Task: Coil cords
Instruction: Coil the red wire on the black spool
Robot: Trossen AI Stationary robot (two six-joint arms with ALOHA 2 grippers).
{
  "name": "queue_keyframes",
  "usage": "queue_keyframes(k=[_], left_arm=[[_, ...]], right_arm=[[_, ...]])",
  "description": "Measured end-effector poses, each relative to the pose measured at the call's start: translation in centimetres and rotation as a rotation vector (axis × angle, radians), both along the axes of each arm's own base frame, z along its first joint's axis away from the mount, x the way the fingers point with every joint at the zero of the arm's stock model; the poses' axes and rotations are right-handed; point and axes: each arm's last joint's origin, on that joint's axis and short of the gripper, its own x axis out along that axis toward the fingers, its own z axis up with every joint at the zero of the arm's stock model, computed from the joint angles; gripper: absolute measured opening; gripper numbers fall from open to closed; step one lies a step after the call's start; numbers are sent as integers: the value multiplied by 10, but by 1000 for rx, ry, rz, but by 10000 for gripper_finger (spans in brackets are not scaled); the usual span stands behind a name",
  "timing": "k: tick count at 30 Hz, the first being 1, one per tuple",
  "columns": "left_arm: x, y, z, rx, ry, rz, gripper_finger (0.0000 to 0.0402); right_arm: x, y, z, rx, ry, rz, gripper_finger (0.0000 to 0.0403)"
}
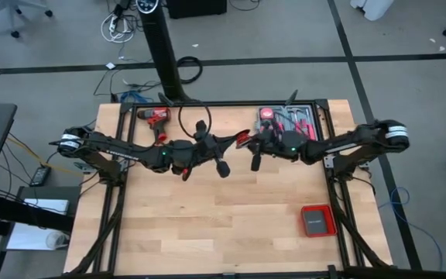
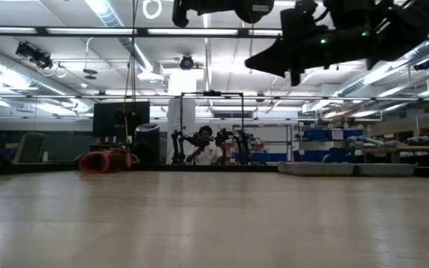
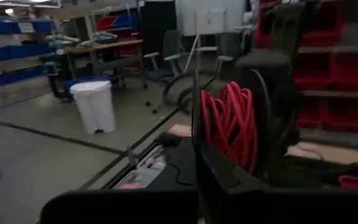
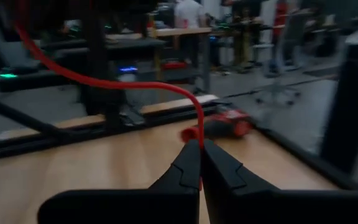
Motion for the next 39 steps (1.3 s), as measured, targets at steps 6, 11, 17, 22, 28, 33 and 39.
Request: queue_keyframes(k=[6,11,17,22,28,33,39], left_arm=[[-9,6,4,44,72,100,0],[-12,7,6,40,84,95,0],[-10,10,-1,38,134,27,0],[-10,19,-3,34,163,46,0],[-9,27,-8,8,185,71,0],[-3,26,-15,6,191,65,0],[3,26,-19,-2,156,82,0]], right_arm=[[-37,-1,17,-78,14,-136,1],[-58,-2,34,-112,-7,-222,1],[-72,0,49,-142,-64,-236,1],[-71,3,58,-124,-99,-202,1],[-58,14,73,-124,-122,-141,1],[-40,22,79,-152,-104,-108,2],[-18,29,82,-172,-76,-83,2]])
